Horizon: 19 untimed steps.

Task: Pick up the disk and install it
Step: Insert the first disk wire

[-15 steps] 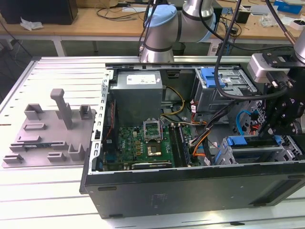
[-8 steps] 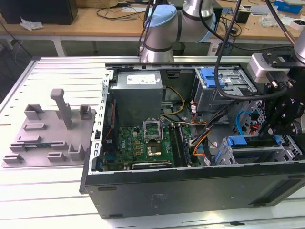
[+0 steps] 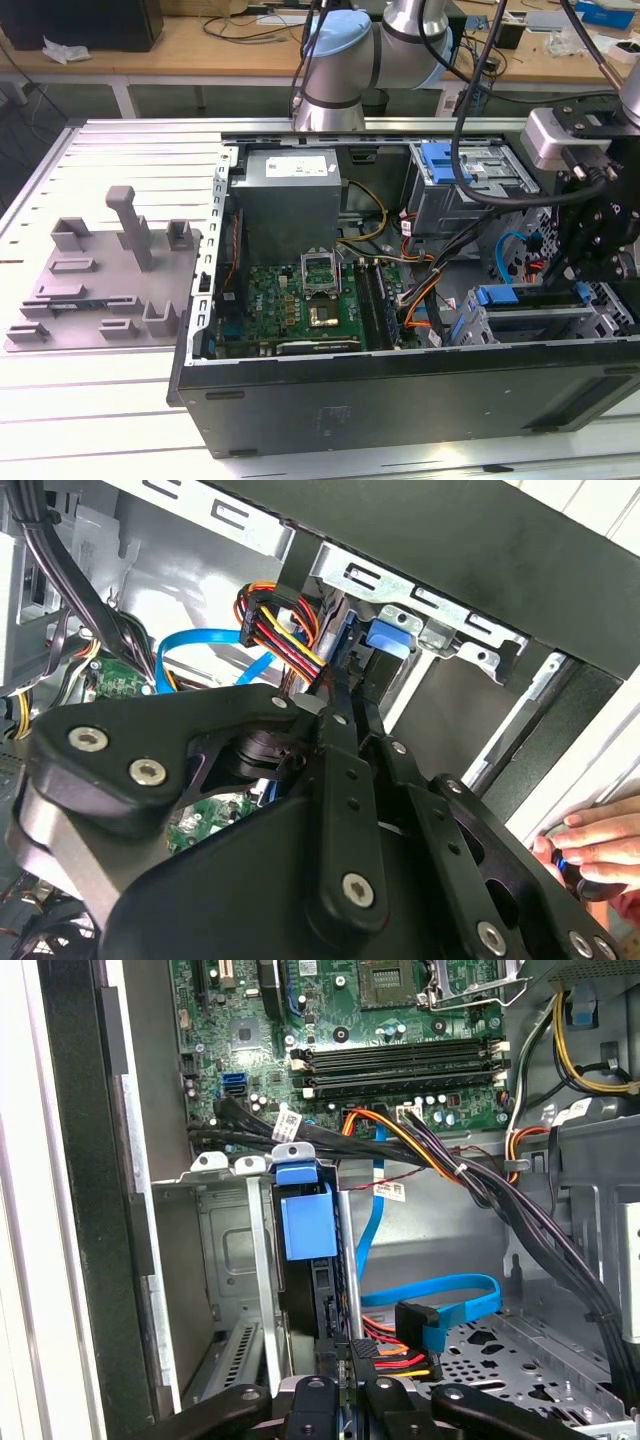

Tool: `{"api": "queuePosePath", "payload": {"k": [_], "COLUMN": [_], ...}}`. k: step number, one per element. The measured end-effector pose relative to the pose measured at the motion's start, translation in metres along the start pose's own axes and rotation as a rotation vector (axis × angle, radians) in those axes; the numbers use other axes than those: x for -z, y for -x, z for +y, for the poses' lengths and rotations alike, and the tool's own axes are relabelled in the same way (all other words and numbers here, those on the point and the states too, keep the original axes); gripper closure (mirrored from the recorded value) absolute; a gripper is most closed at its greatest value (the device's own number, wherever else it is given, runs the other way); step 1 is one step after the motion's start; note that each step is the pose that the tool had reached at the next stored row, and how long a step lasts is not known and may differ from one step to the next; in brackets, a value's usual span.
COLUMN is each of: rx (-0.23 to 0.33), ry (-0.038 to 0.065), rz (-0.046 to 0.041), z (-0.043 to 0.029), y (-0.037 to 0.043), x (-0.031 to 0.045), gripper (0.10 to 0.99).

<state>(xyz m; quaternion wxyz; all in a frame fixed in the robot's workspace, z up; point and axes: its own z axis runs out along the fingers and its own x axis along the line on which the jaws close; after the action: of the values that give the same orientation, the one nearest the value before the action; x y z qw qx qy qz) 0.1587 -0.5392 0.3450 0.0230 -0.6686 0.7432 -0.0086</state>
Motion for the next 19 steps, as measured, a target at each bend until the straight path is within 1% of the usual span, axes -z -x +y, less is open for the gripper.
{"api": "queuePosePath", "payload": {"k": [11,19], "rx": [0.0,0.0], "ry": [0.0,0.0], "rz": [0.0003,0.0003], "z": [0.0,0.0], "y": [0.0,-0.0004], "x": [0.0,-0.0017], "gripper": [0.918,0.918]}}
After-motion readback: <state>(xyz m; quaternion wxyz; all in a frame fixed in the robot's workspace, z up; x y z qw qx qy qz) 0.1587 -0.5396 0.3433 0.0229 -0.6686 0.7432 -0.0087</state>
